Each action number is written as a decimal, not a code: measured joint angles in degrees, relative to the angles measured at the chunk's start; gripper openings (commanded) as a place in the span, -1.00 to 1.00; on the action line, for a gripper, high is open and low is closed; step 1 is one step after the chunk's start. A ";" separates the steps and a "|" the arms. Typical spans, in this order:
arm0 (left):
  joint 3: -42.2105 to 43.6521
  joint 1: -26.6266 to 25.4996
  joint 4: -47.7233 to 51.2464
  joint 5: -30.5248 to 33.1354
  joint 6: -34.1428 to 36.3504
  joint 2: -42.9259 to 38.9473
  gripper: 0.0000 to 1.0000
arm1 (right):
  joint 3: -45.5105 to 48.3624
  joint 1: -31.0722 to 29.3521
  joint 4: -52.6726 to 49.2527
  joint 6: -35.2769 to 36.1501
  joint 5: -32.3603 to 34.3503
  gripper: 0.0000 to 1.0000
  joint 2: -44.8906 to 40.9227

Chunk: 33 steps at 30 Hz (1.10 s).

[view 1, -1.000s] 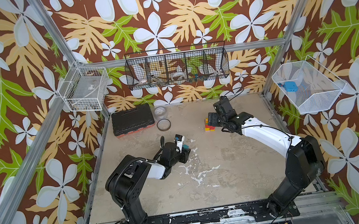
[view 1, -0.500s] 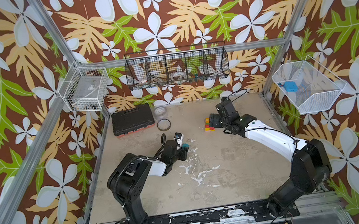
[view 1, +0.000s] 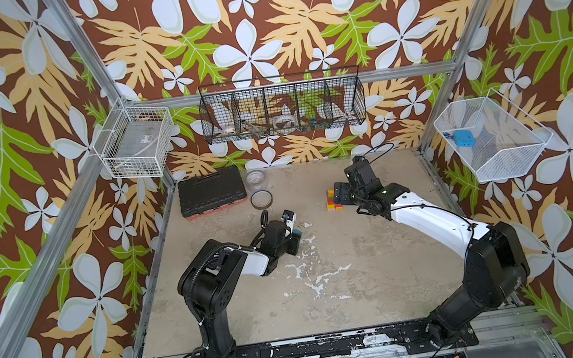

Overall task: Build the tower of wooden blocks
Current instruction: 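Grasp the teal wedge with the left gripper while the right gripper withdraws, then lift the teal wedge with the left gripper and carry it over the stack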

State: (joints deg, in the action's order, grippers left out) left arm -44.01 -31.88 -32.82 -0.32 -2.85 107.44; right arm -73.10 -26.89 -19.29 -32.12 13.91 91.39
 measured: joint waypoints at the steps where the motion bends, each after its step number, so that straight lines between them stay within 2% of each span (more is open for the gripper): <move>1: -0.26 0.00 0.22 -0.17 0.13 0.15 -0.27 | 0.15 0.00 0.07 0.00 -0.02 0.81 0.00; 5: -0.98 0.00 0.81 -0.72 0.35 0.55 -0.56 | 0.92 0.00 0.46 0.00 -0.17 0.81 -0.07; 12: -1.40 0.00 2.14 -2.91 0.28 -0.66 -0.78 | 4.11 0.13 1.60 0.22 -0.17 0.80 -1.97; 17: 0.48 0.00 1.88 -6.10 -0.46 -9.16 -0.98 | 9.14 0.20 3.10 0.87 0.52 0.82 -6.71; 22: -0.22 0.00 1.29 -10.25 0.15 -16.70 -1.00 | 17.29 2.21 6.43 2.58 1.05 0.90 -14.43; 24: -3.98 0.00 2.43 -13.73 2.12 -17.46 -1.00 | 21.03 4.98 8.00 3.13 -0.31 0.93 -17.84; 28: -14.58 0.00 6.43 -22.77 10.43 -16.87 -1.00 | 27.47 12.28 11.72 3.85 -5.05 0.97 -23.15; 33: -27.41 -0.02 12.96 -28.89 23.85 -10.40 -1.00 | 29.70 14.08 14.05 4.50 -10.23 0.95 -23.91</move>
State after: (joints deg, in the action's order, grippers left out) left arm -71.42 -31.90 -19.86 -29.21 20.99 97.03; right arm -43.40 -12.82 -5.23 -27.62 3.68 67.48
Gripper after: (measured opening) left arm 0.321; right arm 0.982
